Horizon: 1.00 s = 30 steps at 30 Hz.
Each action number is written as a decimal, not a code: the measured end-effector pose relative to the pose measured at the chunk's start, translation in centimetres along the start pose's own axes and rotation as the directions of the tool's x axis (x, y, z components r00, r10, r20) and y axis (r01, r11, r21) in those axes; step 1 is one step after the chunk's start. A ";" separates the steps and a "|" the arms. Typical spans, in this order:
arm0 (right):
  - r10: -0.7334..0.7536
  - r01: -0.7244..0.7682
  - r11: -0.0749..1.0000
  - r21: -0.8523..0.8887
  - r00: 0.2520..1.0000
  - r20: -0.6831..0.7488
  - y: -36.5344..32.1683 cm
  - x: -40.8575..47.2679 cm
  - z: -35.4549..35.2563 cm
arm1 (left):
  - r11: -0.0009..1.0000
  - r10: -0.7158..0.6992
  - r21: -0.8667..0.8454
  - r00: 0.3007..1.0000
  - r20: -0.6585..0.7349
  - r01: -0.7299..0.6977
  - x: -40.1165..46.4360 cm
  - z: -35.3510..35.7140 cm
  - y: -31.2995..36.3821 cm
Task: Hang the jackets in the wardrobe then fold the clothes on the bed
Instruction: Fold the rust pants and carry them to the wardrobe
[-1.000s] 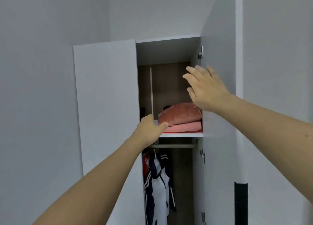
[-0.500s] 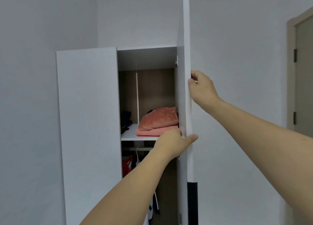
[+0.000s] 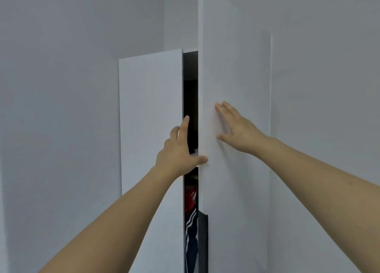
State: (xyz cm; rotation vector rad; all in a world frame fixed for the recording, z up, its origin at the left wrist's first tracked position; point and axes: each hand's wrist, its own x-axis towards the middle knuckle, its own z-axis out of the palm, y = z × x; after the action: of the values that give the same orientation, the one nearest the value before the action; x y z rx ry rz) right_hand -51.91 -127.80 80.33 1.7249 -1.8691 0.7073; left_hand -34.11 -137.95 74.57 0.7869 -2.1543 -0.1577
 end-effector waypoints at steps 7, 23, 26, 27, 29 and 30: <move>0.053 -0.017 0.917 -0.399 0.995 0.081 2.0 6.2 9.3 | 0.829 0.190 0.544 0.980 -0.054 -0.130 7.2 2.5 -7.9; 0.161 -0.158 0.825 -0.542 0.986 -0.043 9.2 16.5 19.5 | 0.750 0.282 0.621 0.959 0.010 -0.227 22.9 11.8 -17.6; 0.175 -0.178 0.807 -0.563 0.983 -0.061 9.8 17.2 20.2 | 0.765 0.279 0.598 0.960 0.027 -0.239 24.2 13.0 -18.2; 0.178 -0.184 0.804 -0.565 0.982 -0.067 10.0 17.4 20.4 | 0.776 0.275 0.582 0.961 0.034 -0.242 24.5 13.3 -18.3; 0.184 -0.195 0.796 -0.573 0.980 -0.078 10.1 17.6 20.7 | 0.803 0.261 0.542 0.964 0.052 -0.247 25.0 13.7 -18.4; 0.186 -0.198 0.788 -0.583 0.979 -0.082 10.1 17.7 20.9 | 0.815 0.261 0.521 0.964 0.057 -0.252 25.3 14.0 -18.3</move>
State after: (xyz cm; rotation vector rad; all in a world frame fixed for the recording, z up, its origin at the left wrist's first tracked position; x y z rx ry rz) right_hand -63.61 -154.26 76.28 1.1309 -1.9900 0.1629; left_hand -47.49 -169.46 75.43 0.7736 -2.2872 0.6071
